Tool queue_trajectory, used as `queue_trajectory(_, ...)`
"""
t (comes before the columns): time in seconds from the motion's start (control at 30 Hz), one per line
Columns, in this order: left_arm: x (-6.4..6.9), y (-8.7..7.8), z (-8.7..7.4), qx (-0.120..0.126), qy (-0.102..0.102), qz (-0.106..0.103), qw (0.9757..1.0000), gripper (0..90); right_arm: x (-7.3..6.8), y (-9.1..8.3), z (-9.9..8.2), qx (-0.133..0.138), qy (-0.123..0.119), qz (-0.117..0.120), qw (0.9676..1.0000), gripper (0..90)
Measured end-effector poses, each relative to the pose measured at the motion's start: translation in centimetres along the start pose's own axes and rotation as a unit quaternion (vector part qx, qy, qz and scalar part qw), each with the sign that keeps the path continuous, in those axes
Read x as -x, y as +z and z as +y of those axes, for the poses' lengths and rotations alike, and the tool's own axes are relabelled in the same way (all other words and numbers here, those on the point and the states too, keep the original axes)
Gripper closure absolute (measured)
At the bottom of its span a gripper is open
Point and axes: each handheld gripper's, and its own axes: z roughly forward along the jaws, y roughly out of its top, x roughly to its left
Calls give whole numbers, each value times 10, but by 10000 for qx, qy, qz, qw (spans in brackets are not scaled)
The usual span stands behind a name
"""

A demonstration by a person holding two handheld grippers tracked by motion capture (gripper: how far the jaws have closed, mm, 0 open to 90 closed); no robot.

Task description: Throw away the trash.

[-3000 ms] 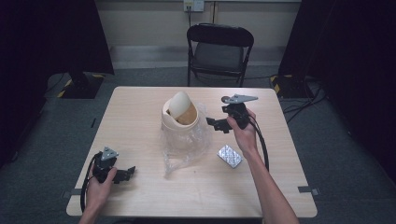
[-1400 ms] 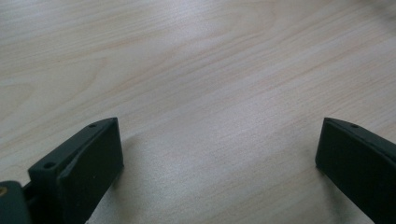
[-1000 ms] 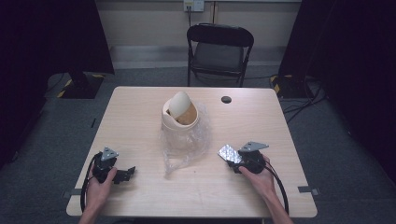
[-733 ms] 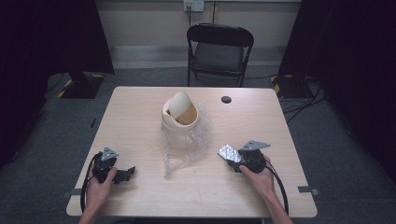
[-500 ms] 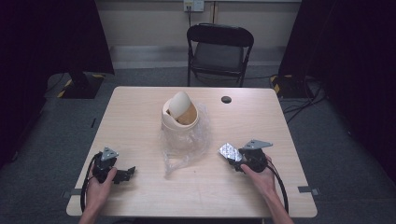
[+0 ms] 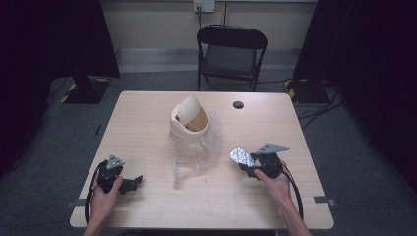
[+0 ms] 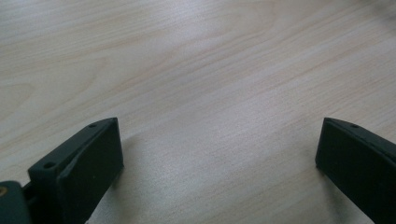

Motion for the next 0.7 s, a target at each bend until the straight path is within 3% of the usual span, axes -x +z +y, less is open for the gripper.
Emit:
queue_trajectory(0.17, 0, 0, 0, 1, 0, 0, 10000, 0, 3, -2, 1, -79, 104, -5, 9999, 340)
queue_trajectory(0.27, 0, 0, 0, 8, -11, -3, 10000, 0, 4, -5, 9, 4, 182, 14, 9998, 340)
queue_trajectory(0.7, 0, 0, 0, 8, -10, -2, 10000, 0, -2, -8, 31, 167, 94, 145, 9997, 340)
